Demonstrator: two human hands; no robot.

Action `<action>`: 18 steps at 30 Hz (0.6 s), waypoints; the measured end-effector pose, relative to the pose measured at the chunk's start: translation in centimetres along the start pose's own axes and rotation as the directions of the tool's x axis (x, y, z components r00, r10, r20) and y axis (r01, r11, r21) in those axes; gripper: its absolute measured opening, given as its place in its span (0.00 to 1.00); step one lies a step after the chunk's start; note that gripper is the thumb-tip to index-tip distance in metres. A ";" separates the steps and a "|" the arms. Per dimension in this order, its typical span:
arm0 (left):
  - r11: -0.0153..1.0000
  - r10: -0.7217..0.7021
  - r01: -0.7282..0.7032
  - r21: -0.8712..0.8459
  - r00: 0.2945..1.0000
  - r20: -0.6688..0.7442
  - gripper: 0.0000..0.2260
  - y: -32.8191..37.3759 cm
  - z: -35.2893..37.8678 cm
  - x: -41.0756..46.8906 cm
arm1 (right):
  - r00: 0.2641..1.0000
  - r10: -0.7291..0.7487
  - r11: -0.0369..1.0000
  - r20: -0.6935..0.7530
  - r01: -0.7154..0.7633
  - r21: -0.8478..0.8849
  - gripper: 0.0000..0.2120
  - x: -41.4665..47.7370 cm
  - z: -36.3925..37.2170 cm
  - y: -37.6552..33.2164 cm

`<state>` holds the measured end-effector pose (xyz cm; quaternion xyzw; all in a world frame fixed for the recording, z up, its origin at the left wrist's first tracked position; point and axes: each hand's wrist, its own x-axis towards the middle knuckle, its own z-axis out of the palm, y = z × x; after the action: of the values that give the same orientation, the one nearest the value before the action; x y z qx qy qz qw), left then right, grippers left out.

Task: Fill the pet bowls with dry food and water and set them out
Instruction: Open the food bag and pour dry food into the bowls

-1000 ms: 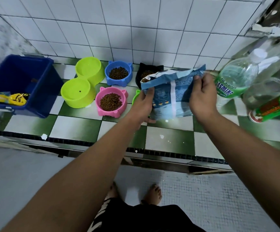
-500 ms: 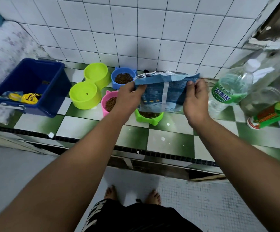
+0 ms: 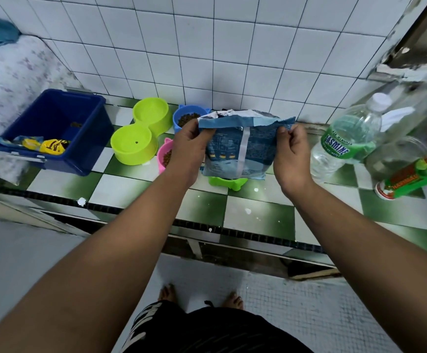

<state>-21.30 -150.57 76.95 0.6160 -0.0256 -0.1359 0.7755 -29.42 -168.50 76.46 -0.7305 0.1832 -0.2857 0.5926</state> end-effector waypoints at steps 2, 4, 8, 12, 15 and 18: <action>1.000 -0.008 0.008 -0.001 0.999 -0.042 0.07 0.3 -0.3 0.0 | 1.000 0.009 1.000 0.023 -0.009 -0.006 0.08 0.0 0.5 -0.4; 1.000 0.000 -0.001 -0.016 0.998 -0.062 0.08 0.7 -0.7 0.0 | 0.999 0.019 1.000 0.033 -0.020 0.006 0.09 0.0 1.4 -0.9; 0.997 0.054 -0.059 -0.041 0.993 -0.107 0.09 2.0 -3.0 0.4 | 0.998 -0.010 0.999 0.062 0.008 0.031 0.10 0.0 4.0 -1.9; 0.991 0.132 -0.133 0.001 0.982 -0.132 0.06 4.2 -7.1 2.3 | 0.990 -0.038 0.999 0.133 0.035 0.021 0.07 0.2 8.2 -3.3; 0.986 0.164 -0.169 -0.015 0.973 -0.164 0.05 6.8 -11.3 3.9 | 0.983 -0.058 0.996 0.172 0.046 0.072 0.07 0.5 12.9 -4.9; 0.976 0.211 -0.218 -0.023 0.962 -0.171 0.05 10.0 -16.8 5.8 | 0.974 -0.118 0.990 0.195 0.102 0.093 0.08 1.0 19.1 -6.8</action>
<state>-10.49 -134.02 81.83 0.6028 -0.0238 0.0006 0.7975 -16.98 -153.04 80.68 -0.7394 0.0698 -0.2505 0.6210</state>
